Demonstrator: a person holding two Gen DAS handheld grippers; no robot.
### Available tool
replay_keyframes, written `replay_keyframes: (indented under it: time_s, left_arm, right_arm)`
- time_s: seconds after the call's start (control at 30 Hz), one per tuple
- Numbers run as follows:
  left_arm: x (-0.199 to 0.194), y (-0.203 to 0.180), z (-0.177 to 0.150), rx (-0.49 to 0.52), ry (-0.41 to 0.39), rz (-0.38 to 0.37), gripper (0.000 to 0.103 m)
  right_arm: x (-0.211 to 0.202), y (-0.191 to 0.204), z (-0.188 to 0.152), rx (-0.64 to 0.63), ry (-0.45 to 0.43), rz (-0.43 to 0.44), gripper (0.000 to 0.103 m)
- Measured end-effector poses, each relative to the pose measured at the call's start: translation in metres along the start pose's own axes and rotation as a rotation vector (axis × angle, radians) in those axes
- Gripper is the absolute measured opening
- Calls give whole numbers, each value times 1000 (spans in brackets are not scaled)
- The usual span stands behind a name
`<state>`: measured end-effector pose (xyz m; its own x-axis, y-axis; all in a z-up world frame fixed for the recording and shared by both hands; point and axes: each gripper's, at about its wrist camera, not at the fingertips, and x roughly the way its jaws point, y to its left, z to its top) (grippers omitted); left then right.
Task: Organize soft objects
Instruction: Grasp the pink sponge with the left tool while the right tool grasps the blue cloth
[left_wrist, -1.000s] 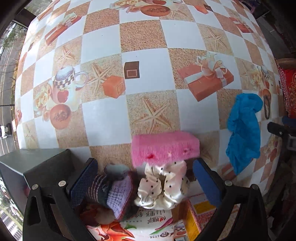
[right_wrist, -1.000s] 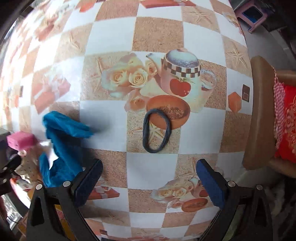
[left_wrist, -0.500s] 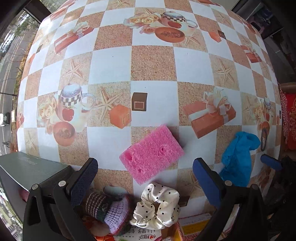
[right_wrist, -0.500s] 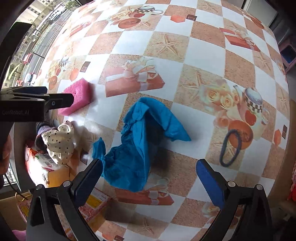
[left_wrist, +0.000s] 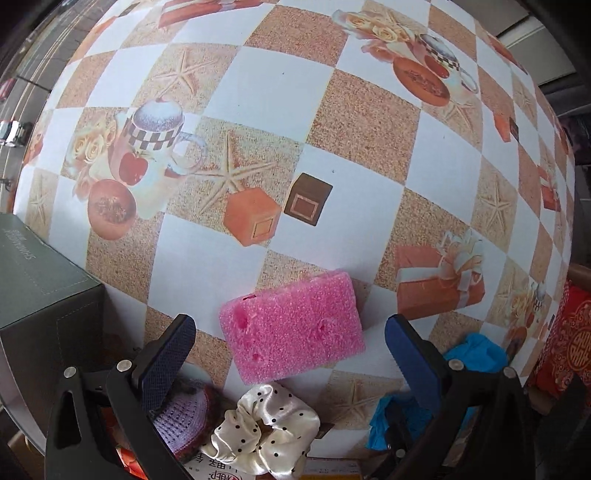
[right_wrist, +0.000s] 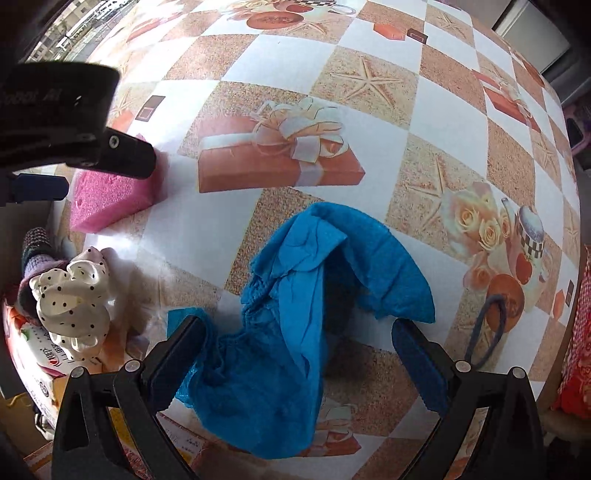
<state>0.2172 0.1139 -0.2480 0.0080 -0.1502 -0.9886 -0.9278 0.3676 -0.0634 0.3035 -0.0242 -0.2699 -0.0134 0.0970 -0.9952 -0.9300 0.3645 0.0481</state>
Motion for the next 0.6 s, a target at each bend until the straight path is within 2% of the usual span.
replay_keyframes:
  time_s: [0.17, 0.43, 0.5, 0.53, 0.57, 0.6]
  left_arm:
    - [24, -2, 7, -36, 54, 33, 102]
    - [34, -2, 12, -66, 102, 24, 101]
    - [30, -7, 10, -33, 74, 31, 94]
    - [28, -8, 12, -15, 55, 34, 91]
    - [25, -15, 12, 6, 37, 37, 81]
    - [21, -19, 12, 32, 19, 39, 77]
  right_arm:
    - [8, 16, -8, 11, -12, -13, 103]
    - [3, 4, -9, 15, 2, -18, 101]
    - [-6, 2, -12, 5, -6, -17, 94]
    - [-10, 4, -13, -12, -11, -15, 87]
    - [-13, 8, -12, -31, -18, -11, 74]
    - [-18, 11, -12, -49, -30, -10, 64]
